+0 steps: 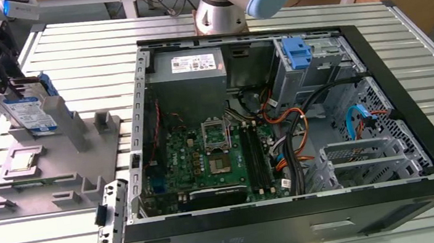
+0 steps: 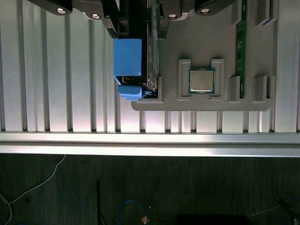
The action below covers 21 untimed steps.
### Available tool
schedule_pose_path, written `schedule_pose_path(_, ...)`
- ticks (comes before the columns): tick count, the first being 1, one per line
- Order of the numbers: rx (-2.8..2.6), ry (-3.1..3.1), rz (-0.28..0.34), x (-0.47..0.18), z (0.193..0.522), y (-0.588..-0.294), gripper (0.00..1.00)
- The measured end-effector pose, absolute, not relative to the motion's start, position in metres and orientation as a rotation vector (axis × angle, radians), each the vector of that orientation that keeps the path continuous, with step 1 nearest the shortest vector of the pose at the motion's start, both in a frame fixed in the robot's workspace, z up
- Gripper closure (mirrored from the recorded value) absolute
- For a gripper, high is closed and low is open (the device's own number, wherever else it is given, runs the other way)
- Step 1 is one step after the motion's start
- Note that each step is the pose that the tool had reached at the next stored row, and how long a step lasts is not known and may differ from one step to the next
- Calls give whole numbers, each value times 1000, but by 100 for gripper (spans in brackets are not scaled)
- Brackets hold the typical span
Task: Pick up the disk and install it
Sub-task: 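Pick up the disk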
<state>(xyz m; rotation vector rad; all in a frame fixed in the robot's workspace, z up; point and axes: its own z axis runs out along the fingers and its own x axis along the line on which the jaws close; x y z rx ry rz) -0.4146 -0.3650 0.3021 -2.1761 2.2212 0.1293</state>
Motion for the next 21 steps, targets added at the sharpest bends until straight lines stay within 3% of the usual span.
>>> schedule_pose_path(8,-2176,2221,129,-415,302,-365,55)
schedule_pose_path(10,-2176,2221,129,-415,303,-365,57)
schedule_pose_path(11,-2176,2221,129,-415,302,-365,64)
schedule_pose_path(21,-2176,2221,129,-415,303,-365,64)
